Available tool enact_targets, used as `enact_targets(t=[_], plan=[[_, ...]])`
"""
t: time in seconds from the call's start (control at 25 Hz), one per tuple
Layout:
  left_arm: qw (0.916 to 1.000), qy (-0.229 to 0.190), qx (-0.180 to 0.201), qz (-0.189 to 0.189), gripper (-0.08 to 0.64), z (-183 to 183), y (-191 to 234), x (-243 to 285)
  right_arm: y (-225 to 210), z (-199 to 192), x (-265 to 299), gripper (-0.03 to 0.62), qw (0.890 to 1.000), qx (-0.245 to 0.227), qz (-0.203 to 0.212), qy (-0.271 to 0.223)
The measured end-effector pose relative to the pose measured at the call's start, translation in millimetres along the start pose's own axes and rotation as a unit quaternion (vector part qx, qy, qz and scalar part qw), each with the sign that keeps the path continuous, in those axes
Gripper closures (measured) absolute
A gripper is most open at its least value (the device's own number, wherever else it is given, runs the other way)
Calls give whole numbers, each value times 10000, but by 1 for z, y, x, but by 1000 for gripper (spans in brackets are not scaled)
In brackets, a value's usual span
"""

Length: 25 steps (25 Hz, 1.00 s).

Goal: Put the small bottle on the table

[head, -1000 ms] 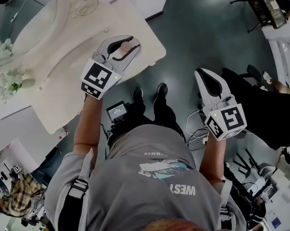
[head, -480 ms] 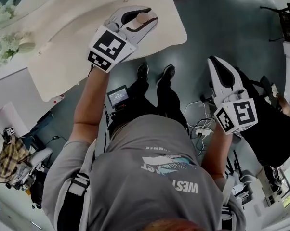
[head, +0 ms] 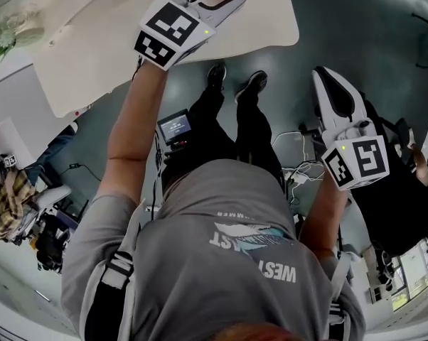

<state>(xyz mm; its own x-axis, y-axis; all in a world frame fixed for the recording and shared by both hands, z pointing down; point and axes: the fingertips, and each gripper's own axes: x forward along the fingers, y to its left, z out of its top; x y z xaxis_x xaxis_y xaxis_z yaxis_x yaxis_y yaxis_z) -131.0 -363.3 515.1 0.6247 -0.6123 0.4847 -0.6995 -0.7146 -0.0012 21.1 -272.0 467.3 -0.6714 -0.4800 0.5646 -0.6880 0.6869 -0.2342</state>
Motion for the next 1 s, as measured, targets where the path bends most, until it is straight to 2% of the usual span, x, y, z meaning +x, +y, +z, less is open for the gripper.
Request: enact_targets(t=[0.16, 0.48, 0.68, 1.0], plan=[[9998, 141, -143, 39, 448, -16, 3, 17, -7, -13, 5, 565, 9998, 52, 111, 125], [9984, 426, -357, 115, 448, -46, 16, 82, -54, -46, 22, 560, 9986, 214, 233, 435], [9971, 541, -521, 87, 448, -76, 27, 95, -59, -64, 37, 557, 9977, 259, 227, 576], [9957, 592, -711, 76, 448, -102, 42, 110, -66, -82, 55, 554, 9965, 291, 190, 757]])
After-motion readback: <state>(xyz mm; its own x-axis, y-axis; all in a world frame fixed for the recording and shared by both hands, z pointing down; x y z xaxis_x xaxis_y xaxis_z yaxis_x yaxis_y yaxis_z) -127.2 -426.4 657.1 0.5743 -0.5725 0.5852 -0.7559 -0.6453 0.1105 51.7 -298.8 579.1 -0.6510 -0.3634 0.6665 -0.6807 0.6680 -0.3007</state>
